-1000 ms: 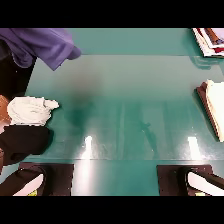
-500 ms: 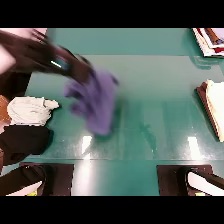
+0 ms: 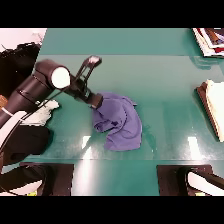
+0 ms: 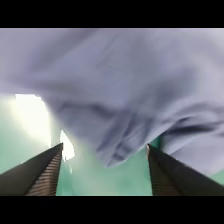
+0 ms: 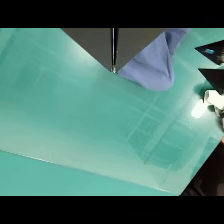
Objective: Fold the shirts.
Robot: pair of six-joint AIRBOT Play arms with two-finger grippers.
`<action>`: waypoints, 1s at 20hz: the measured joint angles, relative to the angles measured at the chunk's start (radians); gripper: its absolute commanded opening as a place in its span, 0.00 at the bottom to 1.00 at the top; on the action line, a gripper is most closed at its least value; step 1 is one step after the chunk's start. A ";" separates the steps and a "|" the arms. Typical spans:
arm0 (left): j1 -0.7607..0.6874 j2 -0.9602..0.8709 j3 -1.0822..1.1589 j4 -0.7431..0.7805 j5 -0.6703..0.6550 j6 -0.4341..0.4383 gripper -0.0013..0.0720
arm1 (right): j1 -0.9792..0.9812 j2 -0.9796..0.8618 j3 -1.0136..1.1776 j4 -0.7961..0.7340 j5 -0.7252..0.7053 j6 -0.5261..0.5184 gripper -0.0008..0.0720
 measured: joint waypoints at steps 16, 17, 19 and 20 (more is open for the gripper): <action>0.056 -0.029 -0.397 -0.233 0.364 0.011 0.05 | 0.000 0.021 -0.071 -0.015 0.062 0.017 0.04; 0.068 -0.030 -0.383 -0.211 0.357 0.007 0.05 | 0.000 0.038 -0.123 -0.032 0.069 0.028 0.04; 0.107 -0.030 -0.338 -0.169 0.319 0.000 0.05 | 0.000 0.084 -0.266 -0.094 0.074 0.056 0.04; 0.127 -0.030 -0.314 -0.153 0.301 -0.002 0.05 | 0.001 0.111 -0.355 -0.127 0.072 0.071 0.20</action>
